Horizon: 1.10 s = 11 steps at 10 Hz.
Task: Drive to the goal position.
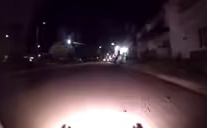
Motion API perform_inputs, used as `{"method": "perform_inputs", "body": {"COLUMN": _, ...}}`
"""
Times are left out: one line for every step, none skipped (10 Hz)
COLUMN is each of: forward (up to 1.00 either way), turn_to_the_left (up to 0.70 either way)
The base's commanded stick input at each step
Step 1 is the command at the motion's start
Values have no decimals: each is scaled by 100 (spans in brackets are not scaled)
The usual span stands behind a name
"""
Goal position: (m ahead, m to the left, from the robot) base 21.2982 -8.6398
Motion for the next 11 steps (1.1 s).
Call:
{"method": "perform_inputs", "body": {"forward": 60, "turn_to_the_left": -15}}
{"method": "perform_inputs", "body": {"forward": 60, "turn_to_the_left": -15}}
{"method": "perform_inputs", "body": {"forward": 60, "turn_to_the_left": -15}}
{"method": "perform_inputs", "body": {"forward": 60, "turn_to_the_left": -1}}
{"method": "perform_inputs", "body": {"forward": 60, "turn_to_the_left": 0}}
{"method": "perform_inputs", "body": {"forward": 60, "turn_to_the_left": 0}}
{"method": "perform_inputs", "body": {"forward": 60, "turn_to_the_left": 0}}
{"method": "perform_inputs", "body": {"forward": 60, "turn_to_the_left": 0}}
{"method": "perform_inputs", "body": {"forward": 60, "turn_to_the_left": 0}}
{"method": "perform_inputs", "body": {"forward": 60, "turn_to_the_left": 0}}
{"method": "perform_inputs", "body": {"forward": 60, "turn_to_the_left": 0}}
